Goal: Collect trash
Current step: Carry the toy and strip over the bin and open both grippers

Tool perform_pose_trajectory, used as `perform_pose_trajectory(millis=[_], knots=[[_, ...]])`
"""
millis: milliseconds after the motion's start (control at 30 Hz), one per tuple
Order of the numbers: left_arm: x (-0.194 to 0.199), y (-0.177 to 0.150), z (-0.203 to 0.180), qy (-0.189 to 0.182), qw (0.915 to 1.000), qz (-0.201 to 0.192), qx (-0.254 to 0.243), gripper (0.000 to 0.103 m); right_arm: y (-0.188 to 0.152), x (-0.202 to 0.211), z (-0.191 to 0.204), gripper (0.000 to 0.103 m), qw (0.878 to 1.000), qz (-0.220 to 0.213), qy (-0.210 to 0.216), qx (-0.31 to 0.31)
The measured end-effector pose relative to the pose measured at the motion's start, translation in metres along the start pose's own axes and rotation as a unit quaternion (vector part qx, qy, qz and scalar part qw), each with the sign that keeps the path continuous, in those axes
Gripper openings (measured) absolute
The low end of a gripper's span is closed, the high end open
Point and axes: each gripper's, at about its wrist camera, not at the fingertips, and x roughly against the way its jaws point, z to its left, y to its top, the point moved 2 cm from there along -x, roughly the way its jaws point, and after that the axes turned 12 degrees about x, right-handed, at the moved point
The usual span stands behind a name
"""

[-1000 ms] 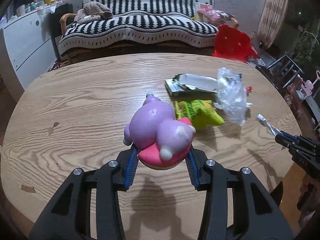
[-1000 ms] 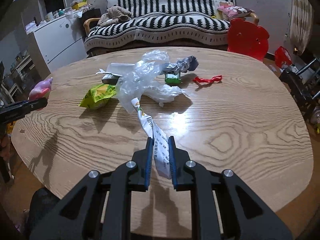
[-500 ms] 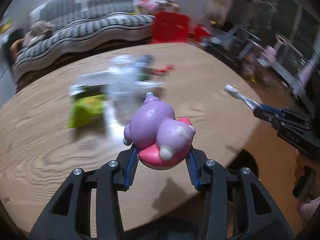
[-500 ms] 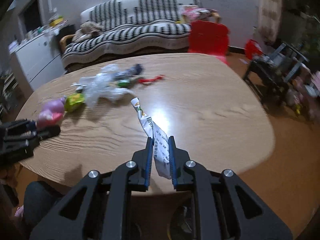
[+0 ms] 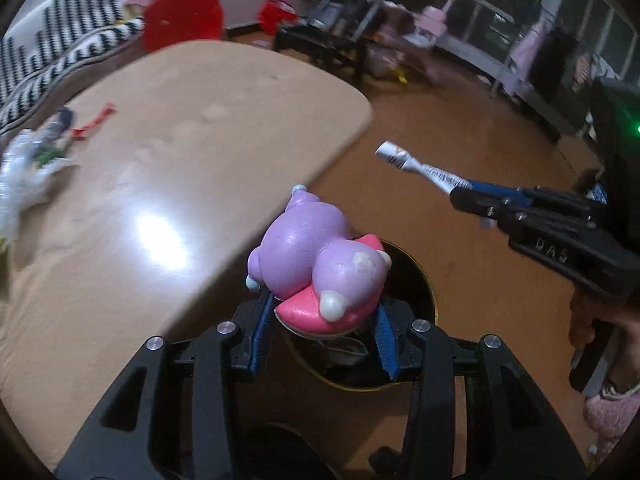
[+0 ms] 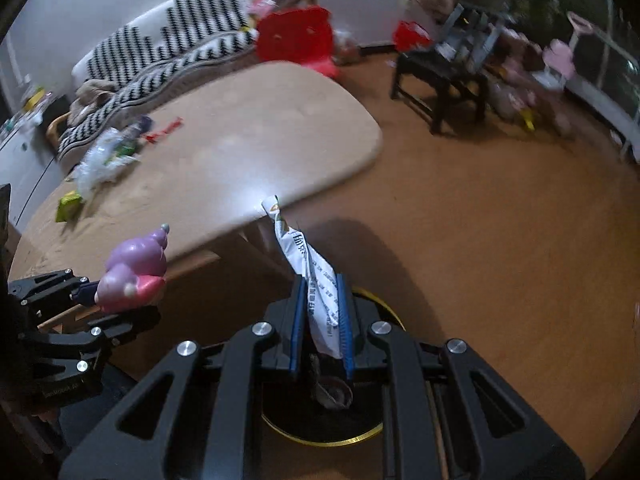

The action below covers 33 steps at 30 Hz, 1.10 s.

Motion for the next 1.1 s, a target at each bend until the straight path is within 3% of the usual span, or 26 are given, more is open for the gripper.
perform_pose_trajectory(millis=[233, 333, 867, 967, 1000, 1033, 1067, 1100], knots=[[-0.088, -0.035, -0.024, -0.012, 0.9967, 0.079, -0.015, 0.042, -0.071, -0.06, -0.023, 0.016, 0.996, 0.078, 0.015, -0.051], [-0.11, -0.047, -0.025, 0.0, 0.9948, 0.098, -0.025, 0.042, -0.085, -0.072, -0.025, 0.016, 0.994, 0.096, 0.015, -0.057], [-0.131, -0.048, -0.02, -0.004, 0.9926, 0.12, -0.015, 0.043, -0.08, -0.082, -0.028, 0.016, 0.992, 0.109, 0.016, -0.068], [-0.129, -0.05, -0.022, -0.011, 0.9925, 0.121, -0.015, 0.05, -0.079, -0.078, -0.029, 0.016, 0.992, 0.104, 0.017, -0.069], [-0.129, -0.05, -0.022, -0.01, 0.9925, 0.121, -0.015, 0.057, -0.078, -0.076, -0.03, 0.017, 0.992, 0.101, 0.017, -0.07], [-0.129, -0.05, -0.022, -0.007, 0.9928, 0.118, -0.016, 0.07, -0.077, -0.075, -0.03, 0.021, 0.992, 0.097, 0.016, -0.074], [-0.127, -0.05, -0.022, -0.007, 0.9934, 0.113, -0.016, 0.079, -0.075, -0.072, -0.033, 0.041, 0.992, 0.092, 0.01, -0.081], [-0.123, -0.049, -0.023, -0.004, 0.9945, 0.104, -0.017, 0.095, -0.074, -0.07, -0.035, 0.079, 0.992, 0.09, 0.003, -0.086]])
